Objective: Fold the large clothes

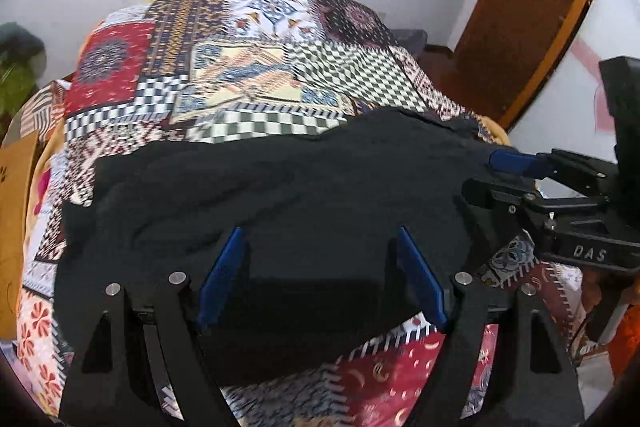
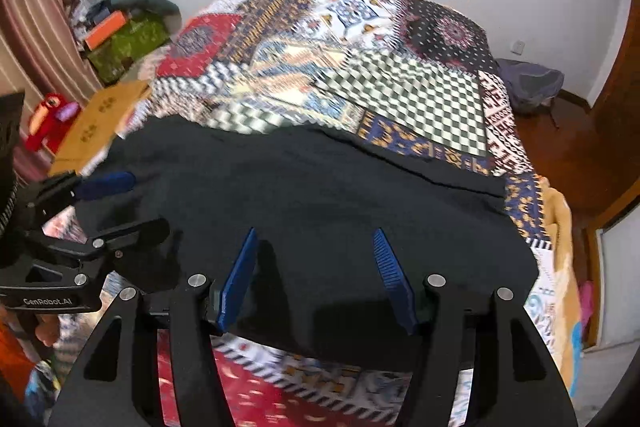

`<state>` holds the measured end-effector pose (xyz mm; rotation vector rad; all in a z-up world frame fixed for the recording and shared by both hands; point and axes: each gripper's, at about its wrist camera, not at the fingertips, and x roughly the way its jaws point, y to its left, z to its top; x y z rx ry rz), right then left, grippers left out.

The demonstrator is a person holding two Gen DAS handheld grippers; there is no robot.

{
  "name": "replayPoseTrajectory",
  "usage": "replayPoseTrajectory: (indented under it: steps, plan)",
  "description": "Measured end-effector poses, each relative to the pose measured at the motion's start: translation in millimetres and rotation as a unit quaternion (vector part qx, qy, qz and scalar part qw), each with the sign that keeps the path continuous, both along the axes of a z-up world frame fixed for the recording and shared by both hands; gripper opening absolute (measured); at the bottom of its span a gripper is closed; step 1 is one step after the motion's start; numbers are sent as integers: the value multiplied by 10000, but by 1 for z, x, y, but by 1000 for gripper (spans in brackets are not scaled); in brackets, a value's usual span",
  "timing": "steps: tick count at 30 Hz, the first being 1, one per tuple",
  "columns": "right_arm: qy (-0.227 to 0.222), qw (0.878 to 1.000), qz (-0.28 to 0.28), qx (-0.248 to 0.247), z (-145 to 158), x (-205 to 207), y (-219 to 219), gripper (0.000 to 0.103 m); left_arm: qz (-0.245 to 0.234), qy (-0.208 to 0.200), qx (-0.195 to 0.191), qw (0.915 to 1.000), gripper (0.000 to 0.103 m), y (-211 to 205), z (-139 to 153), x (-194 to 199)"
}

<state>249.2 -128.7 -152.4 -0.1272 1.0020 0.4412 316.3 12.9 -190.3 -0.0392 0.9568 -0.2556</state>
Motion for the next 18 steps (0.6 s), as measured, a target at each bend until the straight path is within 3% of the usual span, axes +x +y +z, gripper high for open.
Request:
replayPoseTrajectory:
  steps: [4, 9, 18]
  plan:
    - [118, 9999, -34, -22, -24, 7, -11, 58, -33, 201, 122, 9997, 78, -16, -23, 14]
    - [59, 10000, 43, 25, -32, 7, -14, 59, 31, 187, 241, 9995, 84, -20, -40, 19]
    - [162, 9998, 83, -107, -31, 4, -16, 62, 116, 239, 264, 9993, 86, -16, -44, 12]
